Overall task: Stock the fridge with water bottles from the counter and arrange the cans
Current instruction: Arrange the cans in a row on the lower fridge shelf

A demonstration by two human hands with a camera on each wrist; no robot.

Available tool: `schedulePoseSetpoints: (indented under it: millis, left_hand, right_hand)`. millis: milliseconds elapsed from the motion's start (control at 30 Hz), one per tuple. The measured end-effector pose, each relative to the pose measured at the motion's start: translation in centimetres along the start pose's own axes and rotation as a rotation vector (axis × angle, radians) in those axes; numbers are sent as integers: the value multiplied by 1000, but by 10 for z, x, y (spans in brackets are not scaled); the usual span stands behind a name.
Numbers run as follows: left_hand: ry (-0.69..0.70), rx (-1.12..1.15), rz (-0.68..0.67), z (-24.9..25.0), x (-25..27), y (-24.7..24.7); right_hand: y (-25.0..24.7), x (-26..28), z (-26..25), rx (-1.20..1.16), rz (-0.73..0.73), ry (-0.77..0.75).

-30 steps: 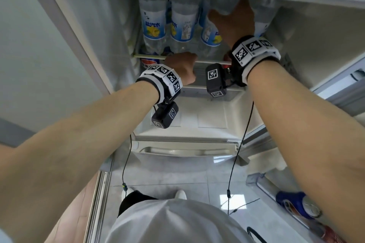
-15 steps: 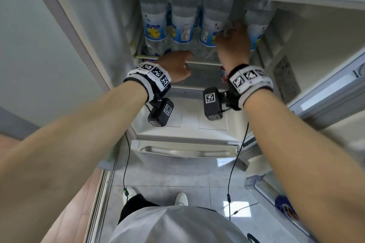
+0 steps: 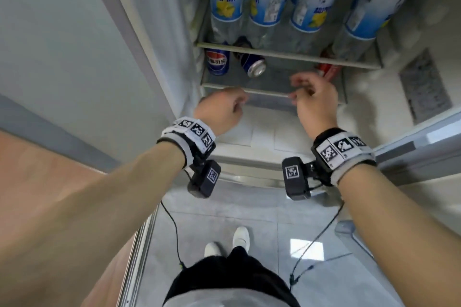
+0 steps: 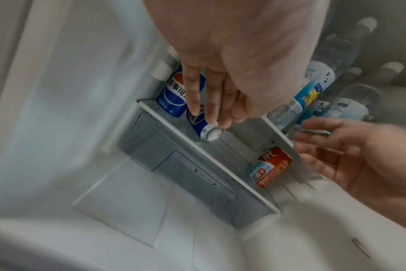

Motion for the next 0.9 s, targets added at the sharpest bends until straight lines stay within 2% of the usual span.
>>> schedulePoseSetpoints:
  millis: [100,233,500,633,800,900]
  left_hand:
    - [51,49,13,-12,-2,6]
    - [77,38,9,-28,-15,15]
    - [68,-240,16,-45,-33,42]
    - [5,-278,27,-44,-50,60]
    - [-52,-371,44,-57,-66,78]
    - [-48,-434,117,-63,-77,84]
  right_hand:
    - [-1,2,15,30,35,25]
    - [2,5,18,116,-12,39]
    - [29,-18,17,402,-201,33]
    - [52,-47,20,543,-209,-41]
    - [87,-76,28,591,-258,-136]
    - [91,-90,40,686,-293,-240]
Point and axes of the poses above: each hand's wrist, its own x-axis away from the middle knuckle, its own y-axis out of the palm, z = x × y, the point moved 1 cm from there along -x, towards the middle knuckle, and after that the axes turned 7 degrees about -x, right-handed, at the moved point
